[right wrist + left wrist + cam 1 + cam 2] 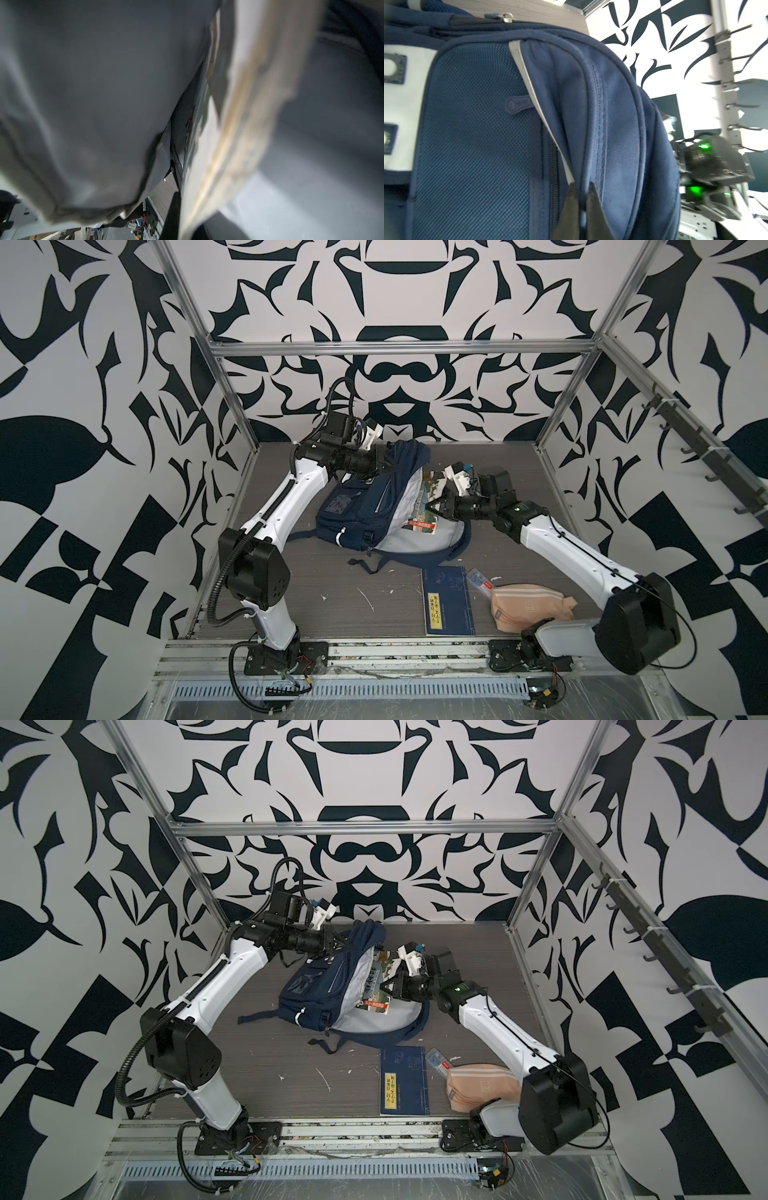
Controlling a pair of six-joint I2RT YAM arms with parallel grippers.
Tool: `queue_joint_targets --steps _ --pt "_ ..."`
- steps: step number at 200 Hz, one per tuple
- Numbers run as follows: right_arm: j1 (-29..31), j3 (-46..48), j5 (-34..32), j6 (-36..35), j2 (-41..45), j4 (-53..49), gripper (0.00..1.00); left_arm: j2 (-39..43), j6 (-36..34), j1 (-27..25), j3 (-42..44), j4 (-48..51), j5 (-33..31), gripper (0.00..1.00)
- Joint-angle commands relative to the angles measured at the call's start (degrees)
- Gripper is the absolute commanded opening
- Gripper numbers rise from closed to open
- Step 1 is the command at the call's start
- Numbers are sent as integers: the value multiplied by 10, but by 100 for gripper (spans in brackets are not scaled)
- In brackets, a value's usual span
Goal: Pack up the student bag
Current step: 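Push the picture book into the backpack with right gripper while left holds opening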
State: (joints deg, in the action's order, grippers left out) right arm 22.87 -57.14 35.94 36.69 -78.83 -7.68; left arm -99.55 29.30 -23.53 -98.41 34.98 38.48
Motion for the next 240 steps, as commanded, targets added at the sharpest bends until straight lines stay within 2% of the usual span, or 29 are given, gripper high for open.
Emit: queue_joint_targets --steps 1,88,126,158,173,204,226,240 --pt "2 -3 -33 31 -25 103 0 43 30 -1 7 -100 39 0" --pt "51 -101 -34 55 -238 218 0 42 84 0 41 -166 28 0" --pt "57 -115 -50 60 -268 235 9 54 100 2 68 -190 19 0" --pt "57 -118 -80 51 -262 200 33 57 107 13 78 -191 1 0" --pt "57 -129 -99 27 -242 152 49 59 112 21 86 -200 -7 0" --pt "57 -154 -137 -31 -185 44 71 47 97 33 79 -183 -14 0" --pt "54 -140 -164 -45 -140 -9 84 36 90 41 82 -181 -16 0" --pt "49 -120 -179 -46 -105 -39 88 27 79 46 82 -178 -22 0"
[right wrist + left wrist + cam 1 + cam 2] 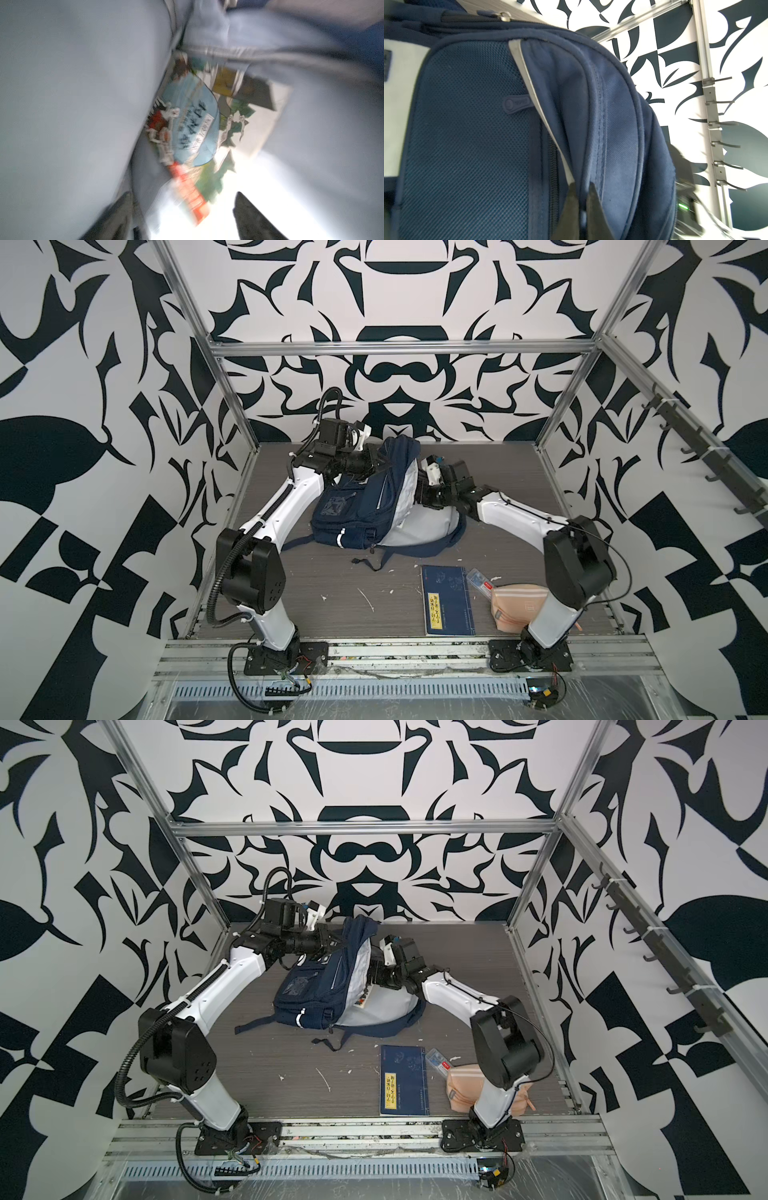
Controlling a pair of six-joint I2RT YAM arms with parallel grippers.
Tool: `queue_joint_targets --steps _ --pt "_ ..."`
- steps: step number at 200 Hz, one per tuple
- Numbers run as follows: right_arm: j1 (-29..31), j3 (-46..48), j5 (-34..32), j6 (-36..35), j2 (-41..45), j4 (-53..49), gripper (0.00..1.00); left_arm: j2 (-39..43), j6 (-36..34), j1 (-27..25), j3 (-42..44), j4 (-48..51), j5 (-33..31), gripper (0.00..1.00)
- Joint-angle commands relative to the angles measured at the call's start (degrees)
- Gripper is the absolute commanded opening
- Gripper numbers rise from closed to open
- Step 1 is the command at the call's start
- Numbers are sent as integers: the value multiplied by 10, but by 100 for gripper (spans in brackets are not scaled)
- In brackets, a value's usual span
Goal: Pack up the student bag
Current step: 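Release the book and withdraw the right gripper while the left releases the backpack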
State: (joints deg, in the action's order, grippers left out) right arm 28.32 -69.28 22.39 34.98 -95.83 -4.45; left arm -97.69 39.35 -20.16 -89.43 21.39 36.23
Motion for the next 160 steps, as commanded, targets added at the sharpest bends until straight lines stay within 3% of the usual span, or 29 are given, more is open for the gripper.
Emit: queue_joint_targets --steps 1,43,90,126,160 --pt "-5 3 -45 -29 68 -74 88 7 -23 12 -8 -41 0 0" --pt "-12 37 -82 -30 197 -241 89 -36 -63 14 -23 -5 -36 0" --pt "-13 112 -93 27 322 -397 89 -58 -75 9 14 0 -98 26" --pt "-12 169 -71 54 365 -451 88 -44 -119 -4 9 41 -150 58" --pt "-11 214 -18 51 371 -471 85 18 -184 -46 22 119 -196 63"
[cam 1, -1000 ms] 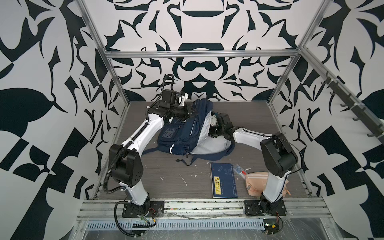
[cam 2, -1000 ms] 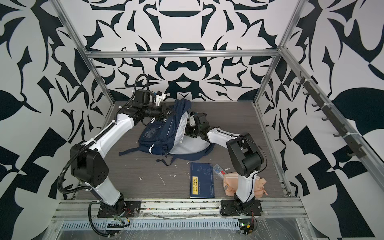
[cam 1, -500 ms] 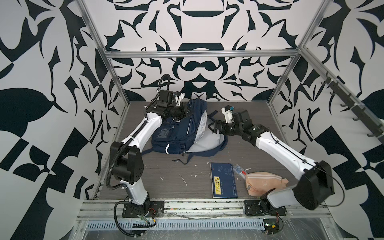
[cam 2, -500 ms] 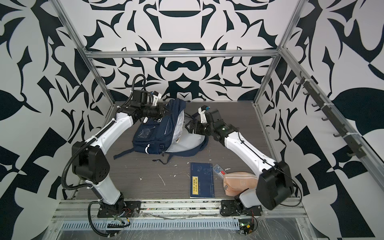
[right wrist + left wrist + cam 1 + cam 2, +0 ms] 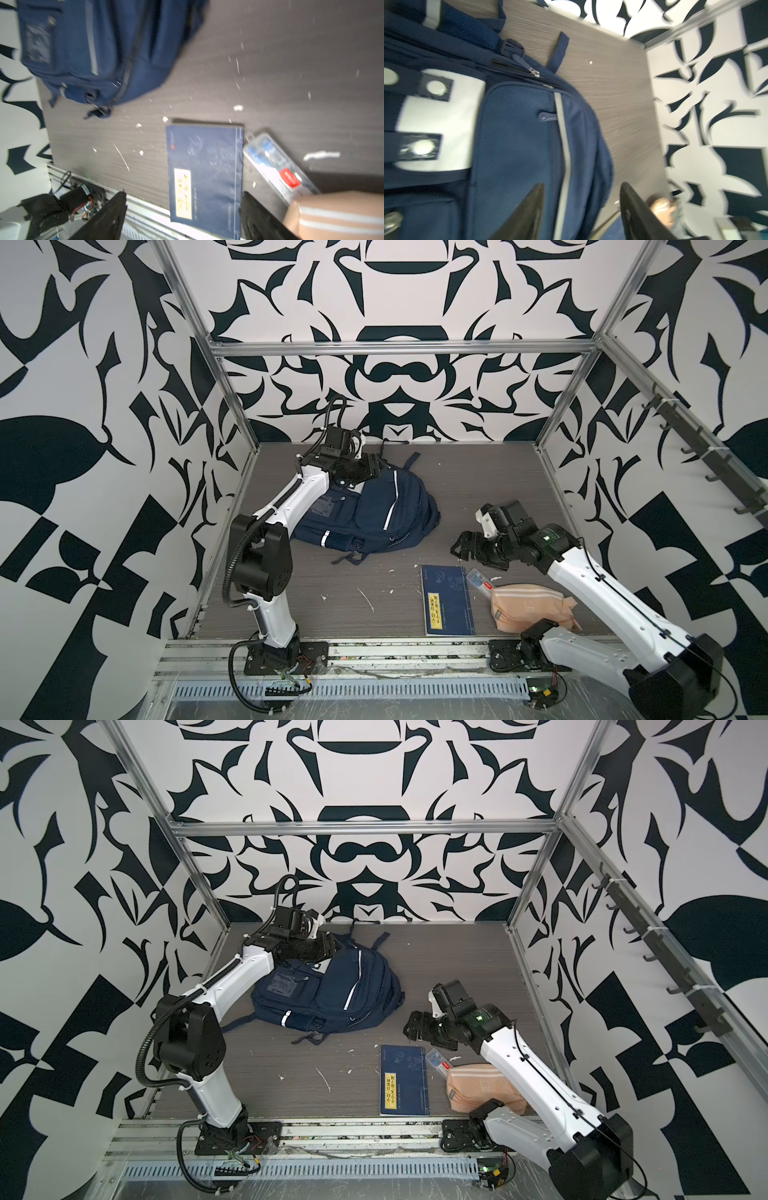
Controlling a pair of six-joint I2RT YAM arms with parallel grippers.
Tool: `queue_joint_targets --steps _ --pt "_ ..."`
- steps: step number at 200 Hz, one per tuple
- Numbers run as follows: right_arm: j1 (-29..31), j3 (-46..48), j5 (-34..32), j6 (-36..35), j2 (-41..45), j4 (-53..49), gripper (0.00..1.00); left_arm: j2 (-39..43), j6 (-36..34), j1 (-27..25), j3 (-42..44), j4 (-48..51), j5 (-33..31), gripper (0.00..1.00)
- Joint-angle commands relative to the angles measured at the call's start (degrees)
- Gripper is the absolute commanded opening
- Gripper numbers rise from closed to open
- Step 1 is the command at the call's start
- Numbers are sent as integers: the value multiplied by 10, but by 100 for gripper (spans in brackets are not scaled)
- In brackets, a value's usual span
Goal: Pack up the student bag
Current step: 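Release the book and withdraw the right gripper while the left releases the backpack, then move both grippers down to the dark blue book's edges on the table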
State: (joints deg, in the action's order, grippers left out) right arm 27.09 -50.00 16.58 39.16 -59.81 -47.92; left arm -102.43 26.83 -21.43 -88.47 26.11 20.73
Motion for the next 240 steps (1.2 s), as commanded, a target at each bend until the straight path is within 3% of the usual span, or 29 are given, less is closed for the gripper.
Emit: queue_joint_targets --steps 1,50,93,119,136,152,166,203,236,240 --pt "1 23 41 9 11 -36 85 68 -59 -35 15 75 -42 63" --pt "2 62 54 0 16 -50 82 207 -11 -140 165 170 -65 61" --pt "2 113 70 5 -4 -7 81 257 55 -246 277 137 -53 62" --pt "2 137 58 9 -5 19 79 271 65 -305 369 53 -59 63" --pt "0 162 56 16 -2 48 79 268 84 -319 399 17 -45 67" --pt "0 185 57 26 -6 81 79 255 74 -326 401 0 -25 89" --pt "0 202 53 34 -8 112 78 240 59 -326 393 -9 7 100" --pt "-7 248 52 27 -14 173 78 167 58 -316 372 -19 63 98" --pt "-7 272 71 21 -12 199 73 143 57 -298 379 -55 103 86" --pt "-8 275 75 19 -10 202 72 139 58 -295 383 -62 107 81"
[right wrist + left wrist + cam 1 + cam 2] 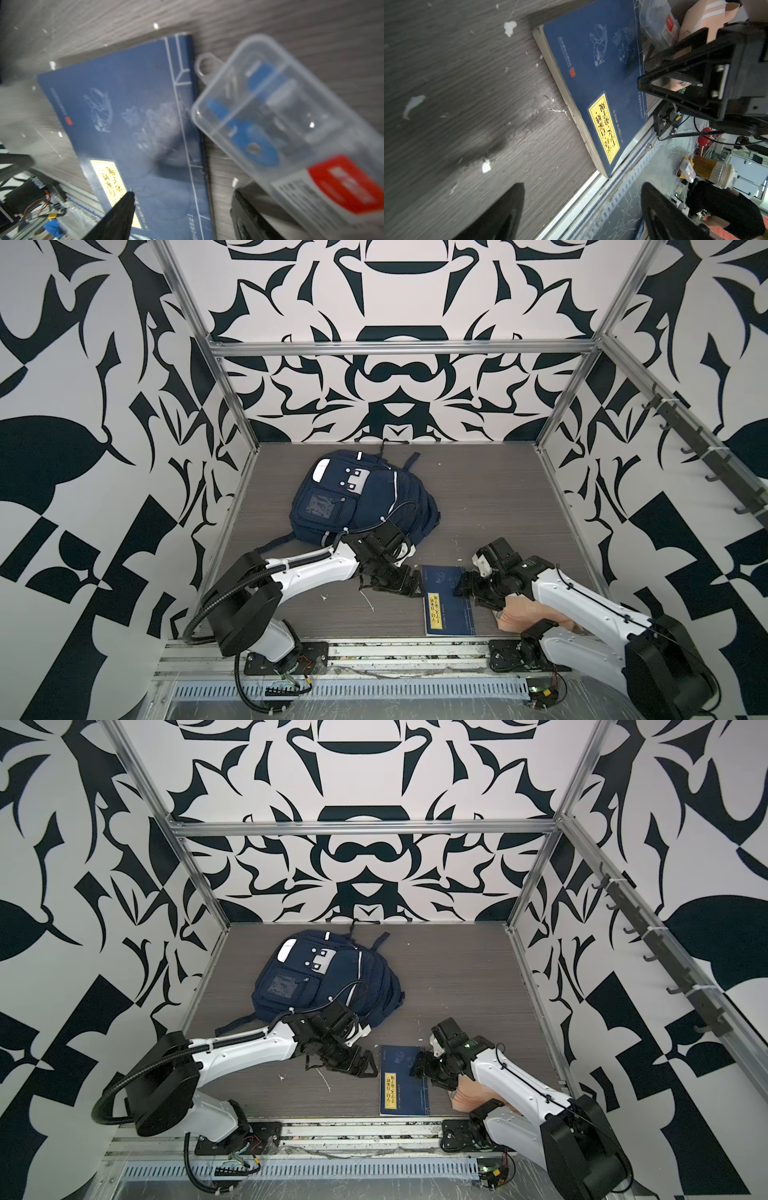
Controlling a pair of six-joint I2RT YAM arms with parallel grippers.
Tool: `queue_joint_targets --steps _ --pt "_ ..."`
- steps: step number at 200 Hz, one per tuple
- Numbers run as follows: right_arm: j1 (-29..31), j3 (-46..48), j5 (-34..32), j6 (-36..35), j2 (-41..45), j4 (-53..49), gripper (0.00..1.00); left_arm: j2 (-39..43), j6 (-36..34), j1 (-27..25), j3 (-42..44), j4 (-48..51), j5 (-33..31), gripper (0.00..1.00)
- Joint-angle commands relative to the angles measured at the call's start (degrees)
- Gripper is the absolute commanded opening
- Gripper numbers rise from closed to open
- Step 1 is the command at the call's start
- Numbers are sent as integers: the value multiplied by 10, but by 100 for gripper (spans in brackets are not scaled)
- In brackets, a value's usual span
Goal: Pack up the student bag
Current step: 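Move both grippers down to the dark blue book's edges on the table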
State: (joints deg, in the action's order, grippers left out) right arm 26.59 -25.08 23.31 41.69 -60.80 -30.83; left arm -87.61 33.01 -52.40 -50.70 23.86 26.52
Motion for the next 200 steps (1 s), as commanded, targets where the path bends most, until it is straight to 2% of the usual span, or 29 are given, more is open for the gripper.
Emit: queue_joint_targets --steps 1,26,71,110,147,200 --pt "-3 27 8 -6 1 32 72 -10 -3 15 6 -42 51 80" --pt "-4 47 32 -7 12 57 70 -52 3 28 11 -76 81 70" --pt "-6 47 59 -28 -12 72 70 -122 -9 29 -20 -74 92 49" --pt "-7 57 96 -34 -6 107 69 -171 -7 33 1 -123 92 40" --pt "-7 61 126 -45 -3 141 69 -175 -4 40 6 -135 87 25" --pt "-7 59 198 -29 16 248 69 -189 -5 46 -5 -141 89 13"
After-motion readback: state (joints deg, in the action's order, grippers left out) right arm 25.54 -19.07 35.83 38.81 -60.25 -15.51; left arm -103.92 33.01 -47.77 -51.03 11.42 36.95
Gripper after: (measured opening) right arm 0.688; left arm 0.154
